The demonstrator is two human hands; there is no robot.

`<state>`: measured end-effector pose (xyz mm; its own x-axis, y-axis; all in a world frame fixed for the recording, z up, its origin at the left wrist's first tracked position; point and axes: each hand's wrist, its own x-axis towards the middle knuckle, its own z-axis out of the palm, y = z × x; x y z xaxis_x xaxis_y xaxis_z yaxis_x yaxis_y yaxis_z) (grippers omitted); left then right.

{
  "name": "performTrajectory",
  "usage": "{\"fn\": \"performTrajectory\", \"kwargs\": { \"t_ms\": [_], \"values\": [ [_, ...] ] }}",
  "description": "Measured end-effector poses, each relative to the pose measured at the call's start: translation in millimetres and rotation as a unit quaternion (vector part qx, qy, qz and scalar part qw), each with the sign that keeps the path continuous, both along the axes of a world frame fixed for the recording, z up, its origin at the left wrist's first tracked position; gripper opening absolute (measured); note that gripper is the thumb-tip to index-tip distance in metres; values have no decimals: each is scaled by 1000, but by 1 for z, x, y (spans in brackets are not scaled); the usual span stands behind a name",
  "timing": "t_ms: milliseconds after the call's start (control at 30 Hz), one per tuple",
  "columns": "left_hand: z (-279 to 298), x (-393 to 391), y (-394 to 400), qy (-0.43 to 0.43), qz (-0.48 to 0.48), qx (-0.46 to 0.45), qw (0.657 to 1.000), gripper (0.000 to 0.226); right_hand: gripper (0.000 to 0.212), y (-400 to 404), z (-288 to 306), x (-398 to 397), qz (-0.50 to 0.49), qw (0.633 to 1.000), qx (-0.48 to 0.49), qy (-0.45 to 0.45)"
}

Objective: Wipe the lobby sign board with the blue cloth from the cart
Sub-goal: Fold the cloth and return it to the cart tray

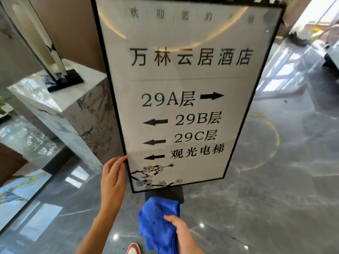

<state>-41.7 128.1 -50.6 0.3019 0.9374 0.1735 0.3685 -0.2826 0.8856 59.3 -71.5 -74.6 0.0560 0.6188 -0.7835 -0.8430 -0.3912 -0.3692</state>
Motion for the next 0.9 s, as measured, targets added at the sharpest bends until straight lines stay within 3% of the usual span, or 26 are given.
{"fn": "performTrajectory", "kwargs": {
  "t_ms": [133, 200, 300, 433, 500, 667, 900],
  "values": [
    [27, -10, -27, -72, -11, -174, 982, 24, 31, 8, 49, 15, -17, 998, 52, -38],
    [42, -9, -31, -128, -38, -306, 943, 22, 34, 11, 70, 27, -19, 997, 57, -51],
    [72, 0, -38, -138, -91, -409, 898, 31, 34, 20, 101, 47, -19, 994, 82, -73],
    [99, 10, -36, -239, -181, -575, 762, 73, 32, 32, 140, 68, -34, 986, 143, -82],
    [113, 15, -33, -279, -200, -589, 732, 72, 33, 37, 154, 78, -43, 984, 154, -83],
    [147, 44, -28, -199, -209, -494, 820, 48, 45, 44, 179, 102, -48, 987, 133, -79],
    [180, 66, -15, -193, -233, -419, 856, 39, 49, 41, 215, 137, -21, 978, 138, -156]
  ]
}}
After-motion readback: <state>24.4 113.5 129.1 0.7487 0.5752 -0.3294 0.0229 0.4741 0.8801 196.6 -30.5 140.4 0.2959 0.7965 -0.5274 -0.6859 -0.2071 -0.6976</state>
